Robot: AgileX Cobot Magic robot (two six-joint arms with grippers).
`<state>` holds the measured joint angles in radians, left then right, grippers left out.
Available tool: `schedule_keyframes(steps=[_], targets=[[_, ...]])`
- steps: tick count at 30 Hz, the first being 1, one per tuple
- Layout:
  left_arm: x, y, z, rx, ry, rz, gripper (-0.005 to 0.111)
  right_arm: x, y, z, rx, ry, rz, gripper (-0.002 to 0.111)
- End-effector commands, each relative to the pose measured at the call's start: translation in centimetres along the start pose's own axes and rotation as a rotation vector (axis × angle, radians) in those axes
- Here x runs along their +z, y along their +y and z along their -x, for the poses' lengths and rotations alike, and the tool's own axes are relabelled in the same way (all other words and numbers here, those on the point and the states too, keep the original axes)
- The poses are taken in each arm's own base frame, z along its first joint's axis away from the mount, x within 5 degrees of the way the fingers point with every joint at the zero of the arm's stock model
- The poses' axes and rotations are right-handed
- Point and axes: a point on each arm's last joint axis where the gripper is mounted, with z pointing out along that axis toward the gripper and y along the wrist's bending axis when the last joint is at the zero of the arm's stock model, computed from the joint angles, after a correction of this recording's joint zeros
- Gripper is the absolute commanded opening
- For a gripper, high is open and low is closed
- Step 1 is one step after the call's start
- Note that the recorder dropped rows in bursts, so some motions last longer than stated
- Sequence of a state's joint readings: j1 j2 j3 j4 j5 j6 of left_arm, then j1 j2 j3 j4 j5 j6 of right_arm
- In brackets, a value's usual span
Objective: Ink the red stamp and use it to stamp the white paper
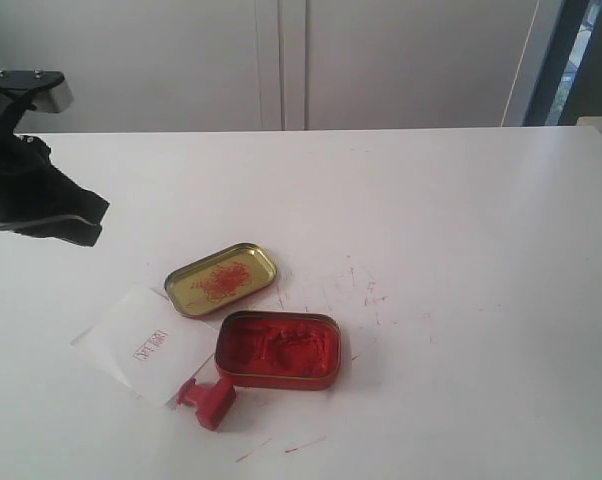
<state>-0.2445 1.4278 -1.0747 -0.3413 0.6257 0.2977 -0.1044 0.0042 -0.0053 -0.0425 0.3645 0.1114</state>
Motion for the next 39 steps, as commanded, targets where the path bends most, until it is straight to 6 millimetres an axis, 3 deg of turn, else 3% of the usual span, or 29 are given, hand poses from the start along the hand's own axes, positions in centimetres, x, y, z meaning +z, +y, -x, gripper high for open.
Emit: schedule_keyframes(steps=[1,7,31,36,39], targets=[[-1.1,-0.1,-0.7,0.022,-0.029,0.04,0.0,0.0,0.0,0.0,-0.004,-0.013,0.005,0.0],[-1.5,0.4,-1.8,0.102,-0.029,0.129,0.0,0.0,0.0,0.0,-0.004,-0.013,0.005,0.0],[-1.7,0.4,-1.6,0.108,-0.047,0.137,0.0,0.0,0.0,0.0,-0.004,-0.013,0.005,0.0],[-2.2,0.3,-1.9,0.052,-0.093,0.152,0.0,0.0,0.0,0.0,-0.004,-0.013,0.005,0.0],[-2.3,0.2,-3.1,0.0,-0.125,0.161,0.0,0.0,0.0,0.0,-0.004,-0.013,0.005,0.0]])
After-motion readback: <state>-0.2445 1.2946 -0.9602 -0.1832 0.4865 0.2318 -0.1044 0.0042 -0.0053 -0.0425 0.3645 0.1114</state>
